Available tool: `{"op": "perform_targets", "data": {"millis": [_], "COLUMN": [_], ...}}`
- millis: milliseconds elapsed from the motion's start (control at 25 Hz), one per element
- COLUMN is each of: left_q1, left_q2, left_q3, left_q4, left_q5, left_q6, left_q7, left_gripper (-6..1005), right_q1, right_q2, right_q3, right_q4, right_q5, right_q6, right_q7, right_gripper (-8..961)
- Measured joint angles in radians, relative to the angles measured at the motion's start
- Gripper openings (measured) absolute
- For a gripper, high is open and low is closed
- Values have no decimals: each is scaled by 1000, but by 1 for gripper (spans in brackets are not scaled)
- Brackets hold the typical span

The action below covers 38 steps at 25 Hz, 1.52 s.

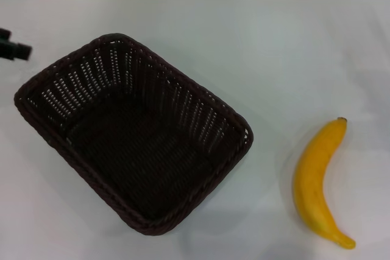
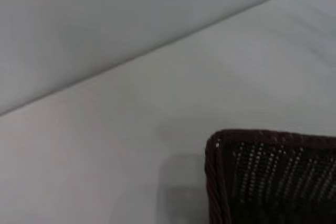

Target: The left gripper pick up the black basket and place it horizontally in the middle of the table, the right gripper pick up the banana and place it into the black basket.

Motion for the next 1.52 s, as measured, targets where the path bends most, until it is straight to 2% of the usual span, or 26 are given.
{"op": "perform_targets", "data": {"millis": [160, 200, 680, 840, 1120, 1320, 1520], "left_q1": [-2, -5, -2, -5, -23, -33, -41], "left_q2": [-40, -59, -123, -136, -138, -139, -150], "left_q3": [1, 3, 5, 1, -3, -4, 8], "left_q4": [-45, -52, -108, -124, -191, -198, -211], "left_q5": [40, 61, 76, 72, 67, 65, 68], "left_q6": [-42, -63, -160, -192, -246, -250, -246], "left_q7": [51, 62, 133, 141, 155, 147, 148], "left_gripper": [725, 725, 718, 715, 710, 707, 480], "right_q1": [6, 5, 6, 7, 7, 7, 9], "right_q2": [2, 2, 4, 3, 3, 2, 2], "right_q3": [-3, -3, -5, -5, -4, -3, -5], "right_q4": [-3, -4, -10, -9, -7, -5, -2], "right_q5": [0, 0, -3, -4, -1, 0, 0], "right_q6": [-4, -4, -12, -32, -48, -49, -49], "right_q7": [2, 3, 4, 3, 2, 2, 4], "right_gripper": [869, 869, 869, 868, 869, 868, 868]}}
